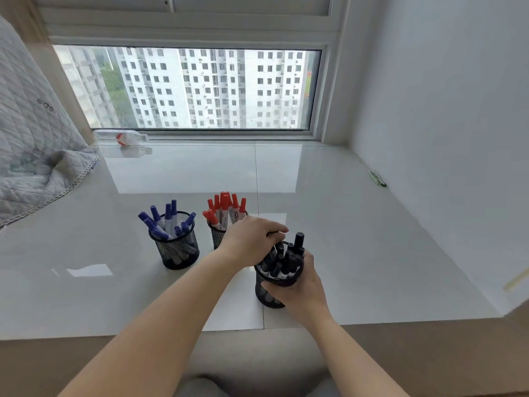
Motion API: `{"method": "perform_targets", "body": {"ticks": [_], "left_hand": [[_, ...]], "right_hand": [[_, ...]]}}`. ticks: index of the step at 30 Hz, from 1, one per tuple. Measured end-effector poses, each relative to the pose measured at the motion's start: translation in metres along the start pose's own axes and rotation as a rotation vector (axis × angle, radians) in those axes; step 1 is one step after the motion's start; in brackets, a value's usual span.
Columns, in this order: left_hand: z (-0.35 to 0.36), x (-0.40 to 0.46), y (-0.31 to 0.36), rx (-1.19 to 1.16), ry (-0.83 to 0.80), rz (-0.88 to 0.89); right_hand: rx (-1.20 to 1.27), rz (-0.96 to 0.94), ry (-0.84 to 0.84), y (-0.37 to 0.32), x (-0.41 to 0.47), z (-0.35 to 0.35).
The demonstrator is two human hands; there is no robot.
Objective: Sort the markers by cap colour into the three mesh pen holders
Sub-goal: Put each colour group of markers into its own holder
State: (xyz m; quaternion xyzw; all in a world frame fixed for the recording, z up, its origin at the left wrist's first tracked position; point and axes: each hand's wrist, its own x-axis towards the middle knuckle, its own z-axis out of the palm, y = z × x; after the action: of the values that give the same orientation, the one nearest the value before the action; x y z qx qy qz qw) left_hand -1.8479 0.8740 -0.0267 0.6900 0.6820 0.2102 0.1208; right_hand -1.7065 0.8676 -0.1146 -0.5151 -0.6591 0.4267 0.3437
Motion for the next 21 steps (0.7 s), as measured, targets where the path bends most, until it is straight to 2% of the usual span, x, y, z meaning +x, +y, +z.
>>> {"method": "perform_targets", "body": {"ticks": [3,5,8,10,12,17,21], "left_hand": [[-0.001,-0.002,-0.004,-0.006,-0.047,0.007],[0.003,-0.009,-0.009,-0.158,-0.002,0.007],[0.012,-0.028,-0.018,-0.602,0.275,-0.098],[0.026,-0.041,-0.029,-0.637,0.426,-0.174],[0.044,-0.052,-0.042,-0.508,0.443,-0.226],[0.078,-0.065,-0.071,0.072,0.147,-0.331],[0.086,-0.064,-0.078,0.277,0.014,-0.374]], "right_hand": [[0.006,-0.012,0.019,0.002,-0.001,0.002],[-0.003,-0.027,0.044,0.003,-0.001,0.003],[-0.010,-0.029,0.090,0.006,0.003,0.003],[0.014,-0.015,0.125,0.010,0.009,0.000],[0.035,-0.008,0.149,0.011,0.015,-0.002],[0.064,-0.003,0.156,0.013,0.041,-0.006],[0.053,-0.002,0.148,0.013,0.064,-0.004]]}}
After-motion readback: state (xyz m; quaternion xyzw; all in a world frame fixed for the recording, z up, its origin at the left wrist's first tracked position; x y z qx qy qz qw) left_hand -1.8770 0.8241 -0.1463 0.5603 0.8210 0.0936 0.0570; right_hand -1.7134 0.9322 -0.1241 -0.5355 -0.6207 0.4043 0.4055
